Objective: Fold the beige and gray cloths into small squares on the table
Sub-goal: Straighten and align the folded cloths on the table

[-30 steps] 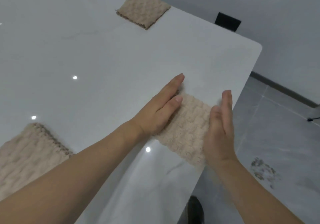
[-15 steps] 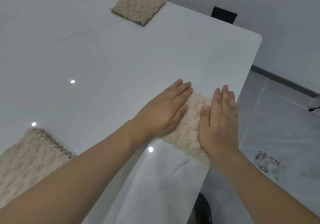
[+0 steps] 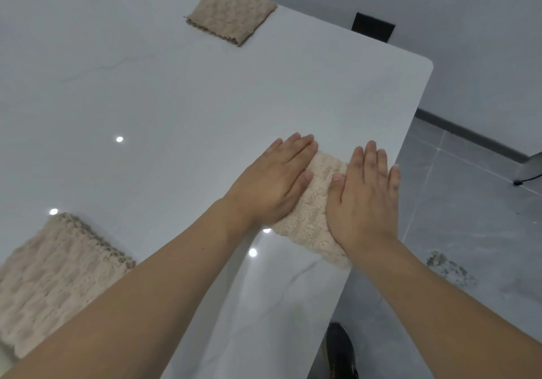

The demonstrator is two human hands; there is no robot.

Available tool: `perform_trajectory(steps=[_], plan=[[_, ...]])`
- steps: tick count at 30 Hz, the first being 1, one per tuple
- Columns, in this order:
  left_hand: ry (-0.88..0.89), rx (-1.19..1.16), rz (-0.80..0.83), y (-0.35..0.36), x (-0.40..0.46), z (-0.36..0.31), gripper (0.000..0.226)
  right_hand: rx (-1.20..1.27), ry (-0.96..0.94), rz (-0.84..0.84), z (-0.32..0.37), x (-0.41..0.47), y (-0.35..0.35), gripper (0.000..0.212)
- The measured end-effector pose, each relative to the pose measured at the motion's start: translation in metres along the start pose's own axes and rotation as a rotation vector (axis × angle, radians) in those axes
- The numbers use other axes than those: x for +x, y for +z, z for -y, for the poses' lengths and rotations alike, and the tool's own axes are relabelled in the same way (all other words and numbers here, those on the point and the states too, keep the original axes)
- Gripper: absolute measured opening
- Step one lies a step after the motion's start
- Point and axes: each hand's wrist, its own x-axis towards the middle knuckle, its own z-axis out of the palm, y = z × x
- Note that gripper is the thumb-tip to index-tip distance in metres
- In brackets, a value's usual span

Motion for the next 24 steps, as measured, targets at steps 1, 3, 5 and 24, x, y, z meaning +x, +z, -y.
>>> perform_trajectory(steps=[1,3,5,24], plan=[[-0.021,-0.022,-0.017,-0.004,-0.001,-0.002,0.057,0.001,-0.01,-0.006,0.002,0.001,-0.004,0.063],[-0.078,-0.054,-0.097,-0.012,-0.007,-0.004,0.057,0.025,-0.061,-0.037,0.008,0.004,-0.015,0.065],[-0.145,-0.037,-0.182,-0.022,-0.015,-0.005,0.057,0.061,-0.145,-0.049,0.02,0.011,-0.028,0.064],[-0.844,0.172,-0.492,-0.069,-0.194,0.028,0.063,0.492,-0.874,0.364,0.177,-0.027,-0.013,0.063]])
